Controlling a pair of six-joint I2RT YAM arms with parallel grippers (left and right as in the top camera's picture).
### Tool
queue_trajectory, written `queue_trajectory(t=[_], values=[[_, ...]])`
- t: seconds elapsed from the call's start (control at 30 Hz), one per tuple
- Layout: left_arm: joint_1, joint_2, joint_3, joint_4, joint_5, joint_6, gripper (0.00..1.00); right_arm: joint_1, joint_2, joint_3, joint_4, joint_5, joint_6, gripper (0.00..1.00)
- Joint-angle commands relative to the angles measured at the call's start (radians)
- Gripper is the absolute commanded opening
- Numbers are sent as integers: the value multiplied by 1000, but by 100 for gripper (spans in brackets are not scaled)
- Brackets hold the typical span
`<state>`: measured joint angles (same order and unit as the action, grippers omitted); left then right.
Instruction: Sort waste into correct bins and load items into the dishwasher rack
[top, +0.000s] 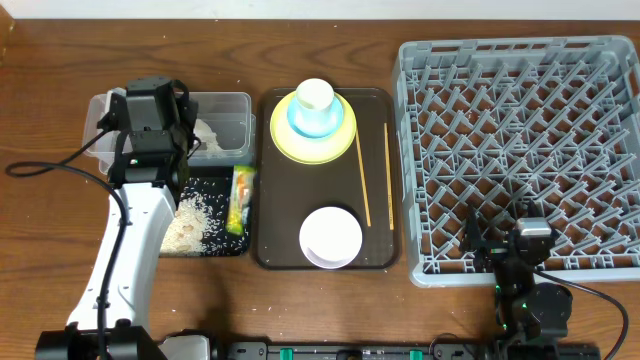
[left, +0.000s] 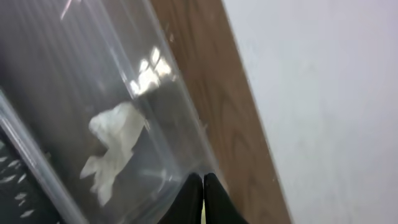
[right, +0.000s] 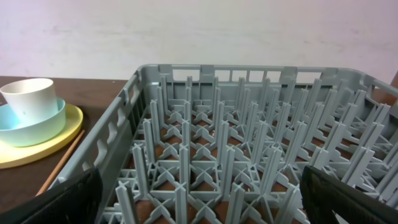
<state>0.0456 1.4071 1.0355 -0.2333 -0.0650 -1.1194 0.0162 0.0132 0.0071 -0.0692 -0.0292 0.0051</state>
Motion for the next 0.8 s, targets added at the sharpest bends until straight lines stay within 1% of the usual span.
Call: queue_trajectory(t=[0.0, 0.1, 0.13, 0.27, 0.33, 0.4, 0.5, 0.63, 0.7, 0.77], values=[[1, 4, -3, -68, 119, 84, 6, 1, 0, -2, -3, -2, -14, 99], [1, 4, -3, -184, 138, 132, 8, 1, 0, -2, -3, -2, -14, 99], [1, 4, -3, -219, 145, 160, 10, 1, 0, -2, -3, -2, -14, 99], [1, 4, -3, -346, 164, 346, 17, 1, 0, -2, -3, -2, -14, 99], [1, 3, -3, -399, 163, 410, 27, 1, 0, -2, -3, -2, -14, 99], [1, 3, -3, -464, 163, 472, 32, 1, 0, -2, -3, -2, -14, 99], [1, 6, -3, -539, 163, 573, 33, 1, 0, -2, -3, -2, -14, 99], [1, 13, -14, -613, 163, 723, 32, 1, 0, -2, -3, -2, -14, 99], [1, 13, -34, -623, 163, 769, 32, 1, 0, -2, -3, -2, -14, 99], [1, 13, -64, -615, 163, 787, 32, 1, 0, -2, -3, -2, -14, 99]])
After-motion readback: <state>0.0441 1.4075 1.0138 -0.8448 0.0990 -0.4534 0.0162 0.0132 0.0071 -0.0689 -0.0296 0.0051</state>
